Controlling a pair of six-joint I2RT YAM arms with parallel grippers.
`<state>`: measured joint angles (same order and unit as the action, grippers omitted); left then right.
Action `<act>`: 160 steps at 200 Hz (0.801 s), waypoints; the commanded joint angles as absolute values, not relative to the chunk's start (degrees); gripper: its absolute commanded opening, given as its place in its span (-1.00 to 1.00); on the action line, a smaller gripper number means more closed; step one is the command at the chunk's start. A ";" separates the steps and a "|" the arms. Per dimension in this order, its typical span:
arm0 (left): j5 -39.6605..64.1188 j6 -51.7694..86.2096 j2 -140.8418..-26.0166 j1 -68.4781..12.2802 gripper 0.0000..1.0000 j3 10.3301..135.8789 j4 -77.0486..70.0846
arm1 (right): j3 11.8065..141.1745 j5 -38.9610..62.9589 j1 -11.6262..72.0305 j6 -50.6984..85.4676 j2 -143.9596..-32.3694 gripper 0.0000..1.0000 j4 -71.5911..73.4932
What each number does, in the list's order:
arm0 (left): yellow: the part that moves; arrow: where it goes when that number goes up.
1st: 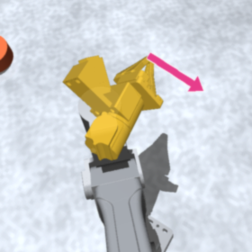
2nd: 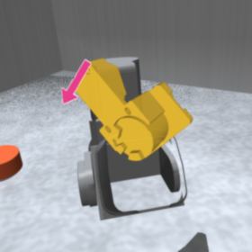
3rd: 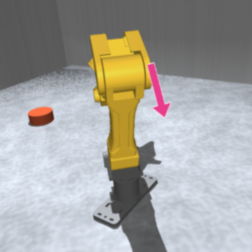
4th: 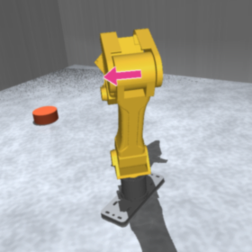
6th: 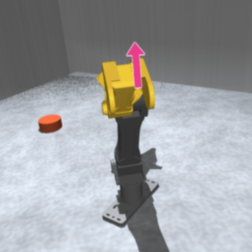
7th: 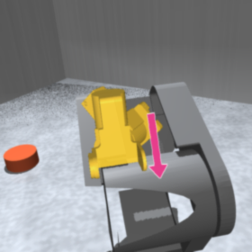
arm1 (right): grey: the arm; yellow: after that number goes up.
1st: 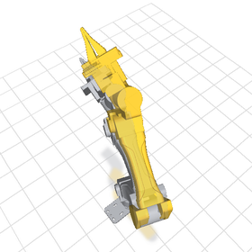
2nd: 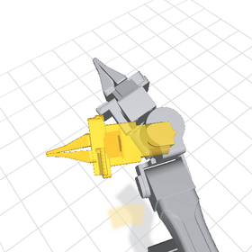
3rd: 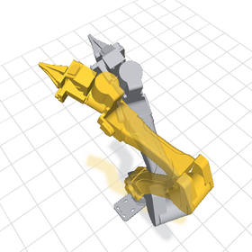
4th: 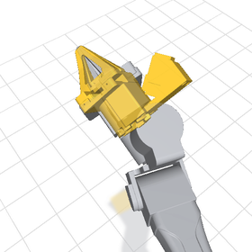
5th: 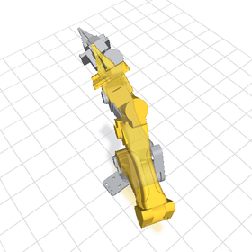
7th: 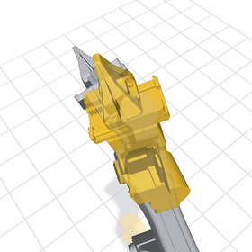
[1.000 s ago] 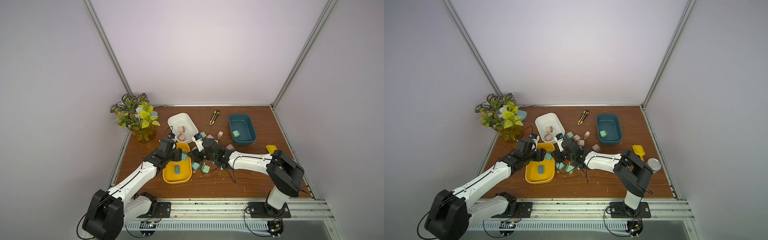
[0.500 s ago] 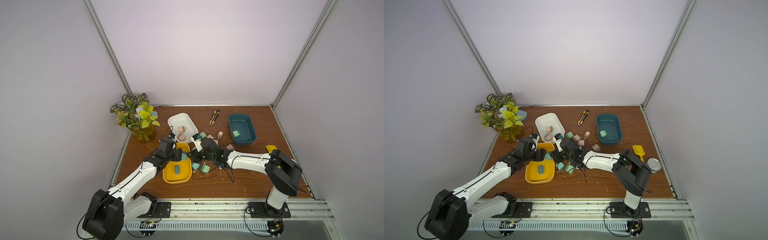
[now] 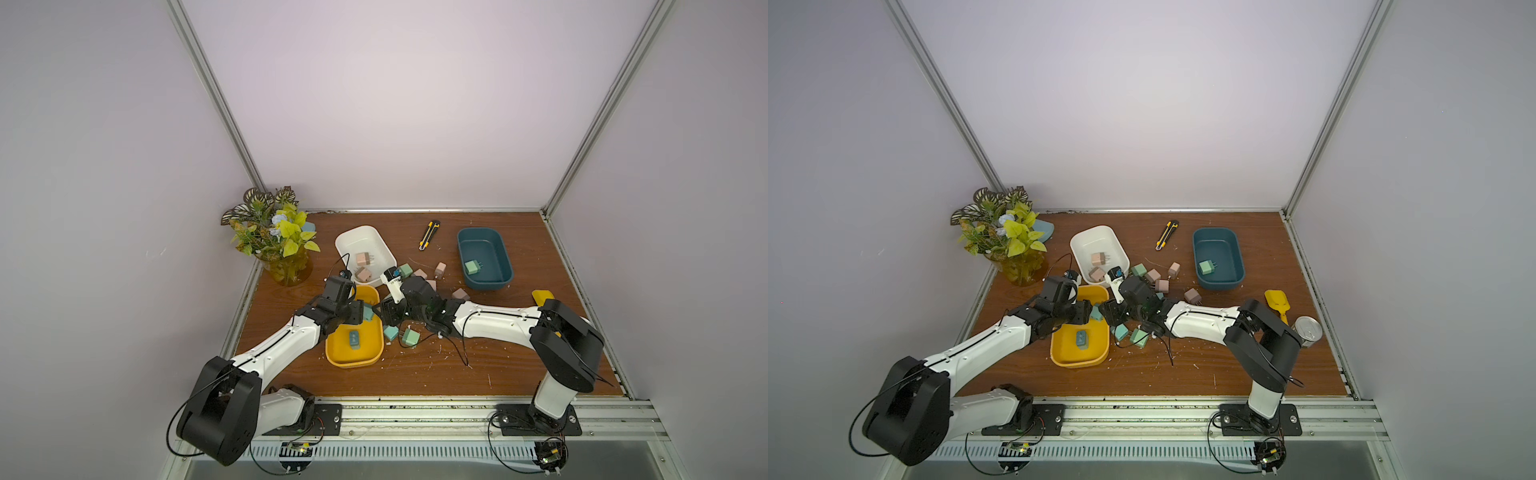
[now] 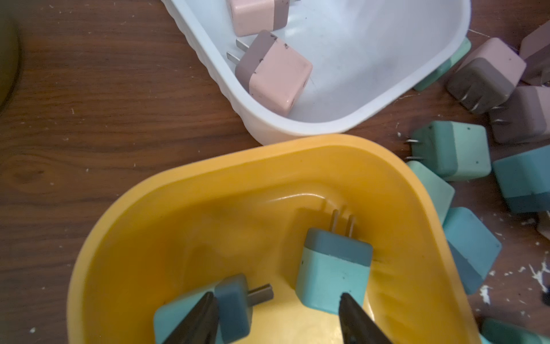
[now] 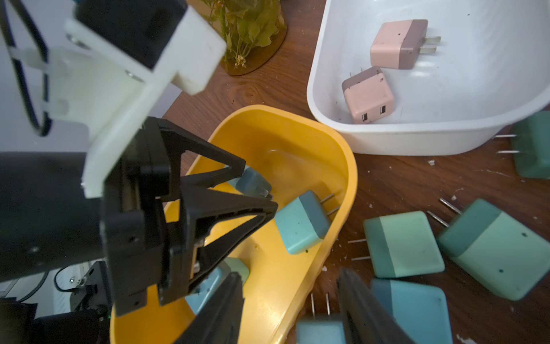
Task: Place the plugs by color into the storage box
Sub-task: Place the plug in the storage box.
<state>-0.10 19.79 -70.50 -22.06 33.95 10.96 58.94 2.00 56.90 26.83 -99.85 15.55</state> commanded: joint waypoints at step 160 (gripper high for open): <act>9.94 16.64 -69.34 -21.87 0.13 37.10 3.77 | 59.47 -13.90 56.80 25.75 -93.85 0.17 5.62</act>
<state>7.42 18.61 -68.66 -22.04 35.55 7.49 59.53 -9.19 56.93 25.63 -98.50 7.40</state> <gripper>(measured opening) 0.562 0.582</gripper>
